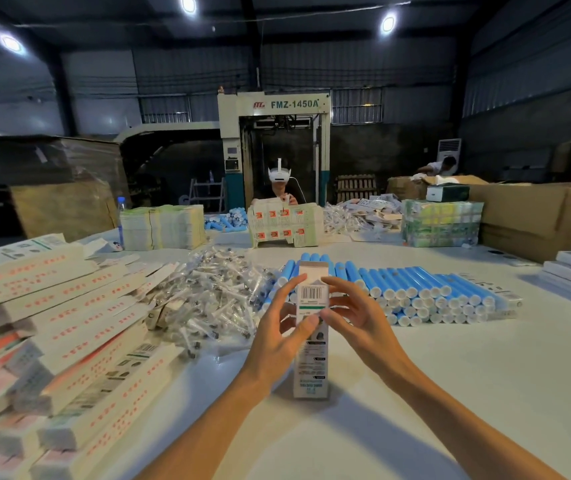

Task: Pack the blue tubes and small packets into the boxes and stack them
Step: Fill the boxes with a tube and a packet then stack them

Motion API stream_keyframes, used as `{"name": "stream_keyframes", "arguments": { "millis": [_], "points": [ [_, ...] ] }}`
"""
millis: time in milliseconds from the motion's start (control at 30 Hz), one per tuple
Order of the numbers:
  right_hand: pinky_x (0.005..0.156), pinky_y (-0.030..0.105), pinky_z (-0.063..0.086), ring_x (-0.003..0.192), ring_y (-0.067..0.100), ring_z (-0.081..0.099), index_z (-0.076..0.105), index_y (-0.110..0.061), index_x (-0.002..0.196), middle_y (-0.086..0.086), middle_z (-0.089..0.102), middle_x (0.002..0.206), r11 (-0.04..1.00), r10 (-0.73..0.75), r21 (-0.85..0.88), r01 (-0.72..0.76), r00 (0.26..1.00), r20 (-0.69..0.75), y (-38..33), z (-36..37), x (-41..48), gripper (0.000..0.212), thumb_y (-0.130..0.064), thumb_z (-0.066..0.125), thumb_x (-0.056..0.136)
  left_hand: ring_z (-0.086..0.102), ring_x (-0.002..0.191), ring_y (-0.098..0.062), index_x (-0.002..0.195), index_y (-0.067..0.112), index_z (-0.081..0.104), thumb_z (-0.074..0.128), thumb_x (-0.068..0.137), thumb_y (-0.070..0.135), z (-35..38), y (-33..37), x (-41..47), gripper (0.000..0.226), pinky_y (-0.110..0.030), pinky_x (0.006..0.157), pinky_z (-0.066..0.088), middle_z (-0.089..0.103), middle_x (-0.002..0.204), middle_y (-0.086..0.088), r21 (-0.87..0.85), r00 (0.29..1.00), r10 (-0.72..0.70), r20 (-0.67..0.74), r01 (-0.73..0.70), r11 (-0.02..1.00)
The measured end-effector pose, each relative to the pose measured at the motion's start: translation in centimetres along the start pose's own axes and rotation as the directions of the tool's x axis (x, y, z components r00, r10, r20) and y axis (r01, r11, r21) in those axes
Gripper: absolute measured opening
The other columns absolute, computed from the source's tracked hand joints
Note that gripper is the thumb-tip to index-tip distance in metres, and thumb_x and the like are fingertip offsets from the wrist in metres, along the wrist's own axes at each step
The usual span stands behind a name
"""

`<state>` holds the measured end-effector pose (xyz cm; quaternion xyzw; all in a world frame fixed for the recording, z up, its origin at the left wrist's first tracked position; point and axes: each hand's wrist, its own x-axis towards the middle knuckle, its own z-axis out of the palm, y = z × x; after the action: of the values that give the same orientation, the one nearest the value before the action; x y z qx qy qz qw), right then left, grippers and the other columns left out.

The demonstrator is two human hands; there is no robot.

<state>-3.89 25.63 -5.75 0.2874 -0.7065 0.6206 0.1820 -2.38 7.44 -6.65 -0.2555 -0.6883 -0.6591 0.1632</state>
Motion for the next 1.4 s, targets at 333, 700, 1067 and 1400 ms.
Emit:
{"name": "stream_keyframes", "arguments": {
  "millis": [333,700,1067,1400],
  "points": [
    [0.088,0.027,0.06,0.115,0.009,0.068,0.064,-0.032,0.122,-0.013,0.071,0.122,0.999,0.045,-0.031,-0.043,0.997,0.056,-1.0,-1.1,0.8,0.023,-0.037,0.069,0.099,0.074,0.109,-0.017,0.144,0.051,0.049,0.075,0.097,0.038,-0.6,-0.4,0.6,0.055,-0.031,0.095,0.059,0.077,0.114,0.006,0.141,0.999,0.02,0.03,-0.024,0.99],
    [0.069,0.017,0.059,0.09,-0.005,0.07,0.06,-0.021,0.107,-0.02,0.072,0.09,0.903,-0.077,-0.417,0.102,0.994,0.076,-2.7,-2.1,5.7,0.007,-0.021,0.061,0.101,0.071,0.114,-0.011,0.148,0.044,0.046,0.075,0.096,0.042,-0.7,-0.5,0.7,0.06,-0.018,0.094,0.054,0.074,0.119,0.015,0.191,0.999,0.007,0.034,-0.013,0.982],
    [0.079,0.029,0.063,0.1,0.012,0.074,0.069,-0.023,0.1,-0.01,0.077,0.102,0.966,-0.11,-0.229,0.124,0.991,0.076,-3.4,-2.3,4.6,0.015,-0.037,0.064,0.102,0.068,0.119,-0.013,0.15,0.045,0.044,0.074,0.097,0.045,-0.6,-0.8,0.9,0.061,-0.034,0.1,0.055,0.071,0.125,0.018,0.21,0.999,0.007,0.04,-0.015,0.978],
    [0.081,0.026,0.06,0.101,0.017,0.075,0.076,-0.017,0.095,0.001,0.08,0.102,0.997,0.08,-0.004,-0.08,0.993,0.084,-3.8,-1.6,4.7,0.002,-0.016,0.077,0.092,0.07,0.118,-0.021,0.15,0.057,0.015,0.079,0.096,0.026,0.8,-1.4,0.2,0.09,-0.05,0.1,0.06,0.06,0.129,0.022,0.105,0.991,-0.044,0.125,0.031,0.994]
  ]
}}
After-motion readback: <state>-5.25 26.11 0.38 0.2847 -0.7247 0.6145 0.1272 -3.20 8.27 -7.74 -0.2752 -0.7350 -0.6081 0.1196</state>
